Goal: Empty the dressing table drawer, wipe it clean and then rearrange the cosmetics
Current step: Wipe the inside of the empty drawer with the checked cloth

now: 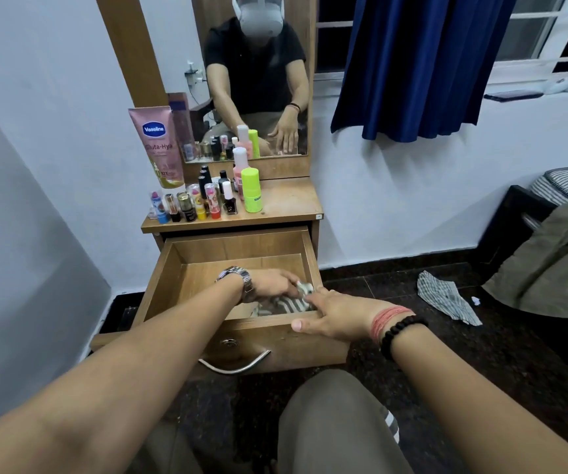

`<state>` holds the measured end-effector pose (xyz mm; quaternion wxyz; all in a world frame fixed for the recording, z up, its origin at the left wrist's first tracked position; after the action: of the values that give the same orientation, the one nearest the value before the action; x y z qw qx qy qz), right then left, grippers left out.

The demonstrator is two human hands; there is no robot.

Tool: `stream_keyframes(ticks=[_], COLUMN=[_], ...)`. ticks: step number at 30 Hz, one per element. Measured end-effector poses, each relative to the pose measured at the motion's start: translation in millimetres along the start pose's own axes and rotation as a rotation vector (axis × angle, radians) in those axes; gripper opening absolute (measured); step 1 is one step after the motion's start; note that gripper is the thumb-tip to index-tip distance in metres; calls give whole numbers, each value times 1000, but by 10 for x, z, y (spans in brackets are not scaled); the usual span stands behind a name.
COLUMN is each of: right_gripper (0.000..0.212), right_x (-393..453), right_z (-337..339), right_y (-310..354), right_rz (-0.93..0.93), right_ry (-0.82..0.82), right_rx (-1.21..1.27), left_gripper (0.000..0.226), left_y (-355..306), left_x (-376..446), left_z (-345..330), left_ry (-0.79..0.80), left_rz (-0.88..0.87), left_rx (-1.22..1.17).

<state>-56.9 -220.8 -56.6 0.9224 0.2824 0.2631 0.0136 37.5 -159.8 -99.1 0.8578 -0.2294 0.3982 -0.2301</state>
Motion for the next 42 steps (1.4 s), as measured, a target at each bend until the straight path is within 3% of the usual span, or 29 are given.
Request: stream_keyframes(ticks=[5,8,15,19,24,29,34,37,39,42], right_gripper=[84,84,84,85,84,76,66,69,70,71], right_x=[-19,-10,-9,-3,-6,-76,-213,-216,-203,-202], right_z=[-1,-9,-23,-55,-55,106,535,528,493,478], right_y=[21,13,10,10,59,7,-114,-95,-37,15], right_rz=[-3,-9,-26,-39,-32,-58,-78,-40,-13,13], right_ry=[-8,2,19,49,46,-69,-395,-403,-374,-356], right_rx=[-6,-29,-74,-77,-75,45,140,158,158,147], left_gripper=[26,25,35,32,11,15,13,20,15,9], left_y=[240,167,-166,-210,-211,-214,-255,-305,-270,-98], left_x=[155,329,561,426,202,-22,-167,-244,-281,-372], left_z=[595,500,284,226,2,-195,-149,-125,-79,100], left_ry=[-500,-488,-429,-354,-165,-19,-89,-106,-130,-200], left_rz=[80,69,-32,-25,-33,-10,-1,-23,-36,-28], left_rx=[-497,-732,-911,-815,-709,-506,-139,62,76,-132])
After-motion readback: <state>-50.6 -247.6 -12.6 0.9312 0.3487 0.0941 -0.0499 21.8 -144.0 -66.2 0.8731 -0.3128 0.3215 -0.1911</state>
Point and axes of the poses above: each hand's wrist, its own x-axis towards the middle knuckle, its own z-axis out of the back of the hand, y = z × x, the point moved 10 cm from there along x, towards the middle knuckle, and after that the axes turned 13 degrees about x, right-handed, at the moved point
